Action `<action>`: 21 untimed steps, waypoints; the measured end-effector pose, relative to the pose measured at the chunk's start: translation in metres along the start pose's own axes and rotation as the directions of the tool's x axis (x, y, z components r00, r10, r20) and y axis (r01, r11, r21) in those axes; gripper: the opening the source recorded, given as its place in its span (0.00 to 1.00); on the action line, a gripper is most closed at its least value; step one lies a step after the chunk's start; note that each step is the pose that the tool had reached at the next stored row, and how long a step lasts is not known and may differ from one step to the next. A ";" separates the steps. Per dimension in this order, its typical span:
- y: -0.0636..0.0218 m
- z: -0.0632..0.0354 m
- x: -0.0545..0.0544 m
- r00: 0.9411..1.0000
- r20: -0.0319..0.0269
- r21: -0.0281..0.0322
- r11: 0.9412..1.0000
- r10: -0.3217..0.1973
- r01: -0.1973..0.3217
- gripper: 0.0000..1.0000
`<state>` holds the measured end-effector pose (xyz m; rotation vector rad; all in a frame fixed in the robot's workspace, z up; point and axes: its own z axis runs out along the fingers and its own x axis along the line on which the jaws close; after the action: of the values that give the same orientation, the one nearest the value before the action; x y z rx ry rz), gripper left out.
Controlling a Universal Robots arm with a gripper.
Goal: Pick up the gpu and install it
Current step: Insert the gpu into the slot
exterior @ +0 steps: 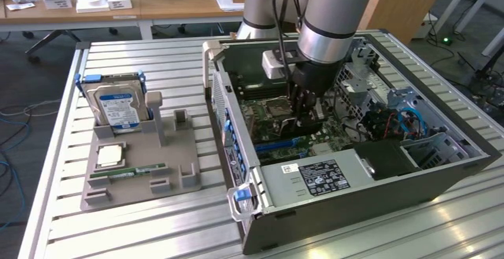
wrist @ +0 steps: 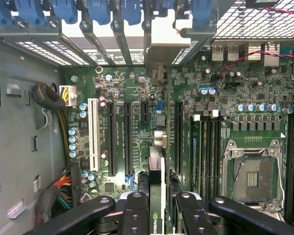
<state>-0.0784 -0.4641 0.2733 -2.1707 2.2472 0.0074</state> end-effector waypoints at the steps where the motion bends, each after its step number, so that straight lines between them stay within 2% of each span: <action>1: 0.0007 0.0000 0.000 1.000 0.000 0.000 1.000 0.000 0.000 0.26; 6: 0.0034 0.0003 0.000 1.000 0.000 0.000 1.000 0.000 0.000 0.26; 14: 0.0051 0.0075 0.000 1.000 0.000 0.000 1.000 0.000 0.000 0.26; 21: 0.0085 0.0078 0.000 1.000 0.000 0.000 1.000 0.000 0.000 0.26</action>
<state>-0.0869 -0.4641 0.2655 -2.1706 2.2471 0.0074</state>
